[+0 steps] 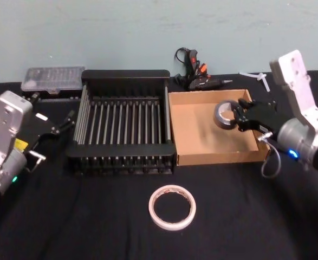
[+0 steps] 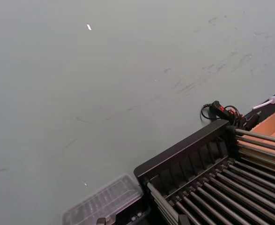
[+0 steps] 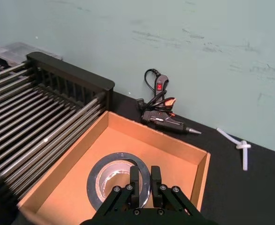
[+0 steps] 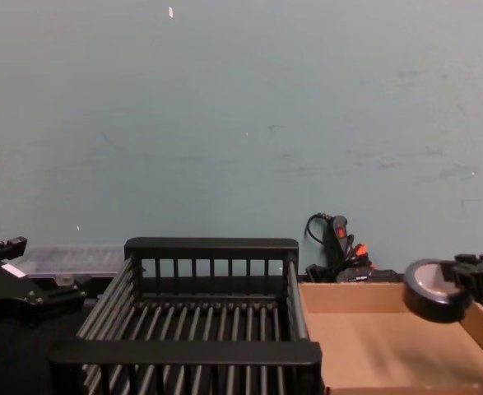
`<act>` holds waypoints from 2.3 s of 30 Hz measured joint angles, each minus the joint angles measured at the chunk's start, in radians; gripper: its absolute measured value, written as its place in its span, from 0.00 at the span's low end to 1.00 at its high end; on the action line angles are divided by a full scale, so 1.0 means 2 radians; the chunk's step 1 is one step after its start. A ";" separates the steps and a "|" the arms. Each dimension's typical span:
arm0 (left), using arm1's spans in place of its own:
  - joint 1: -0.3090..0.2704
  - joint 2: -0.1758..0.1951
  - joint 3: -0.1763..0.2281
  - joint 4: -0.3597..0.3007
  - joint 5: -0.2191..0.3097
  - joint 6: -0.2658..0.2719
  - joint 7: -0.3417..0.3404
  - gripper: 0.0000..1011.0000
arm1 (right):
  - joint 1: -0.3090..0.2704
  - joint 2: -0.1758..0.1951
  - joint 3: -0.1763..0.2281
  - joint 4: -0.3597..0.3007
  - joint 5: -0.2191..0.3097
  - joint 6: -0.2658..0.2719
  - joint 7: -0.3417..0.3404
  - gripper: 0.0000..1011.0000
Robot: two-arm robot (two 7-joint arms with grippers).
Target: Pick up the white tape and place it into the black box , Pick up the silver tape and place it into the brown box.
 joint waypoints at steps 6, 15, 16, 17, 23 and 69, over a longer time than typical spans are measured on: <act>0.000 0.000 0.000 0.000 0.000 0.000 0.000 0.99 | 0.046 -0.019 -0.014 0.068 -0.012 -0.012 0.005 0.15; 0.000 0.000 0.000 0.000 0.000 0.000 0.000 0.99 | 0.098 -0.046 -0.030 0.163 -0.028 -0.028 0.008 0.15; 0.000 0.000 0.000 0.000 0.000 0.000 0.000 0.99 | 0.100 -0.048 -0.031 0.169 -0.030 -0.029 0.008 0.15; 0.000 0.000 0.000 0.000 0.000 0.000 0.000 0.99 | 0.103 -0.050 -0.031 0.174 -0.031 -0.030 0.008 0.15; 0.000 0.000 0.000 0.000 0.000 0.000 0.000 0.99 | 0.114 -0.059 -0.033 0.200 -0.036 -0.035 0.010 0.15; 0.000 0.000 0.000 0.000 0.000 0.000 0.000 0.99 | 0.115 -0.060 -0.033 0.202 -0.038 -0.035 0.009 0.99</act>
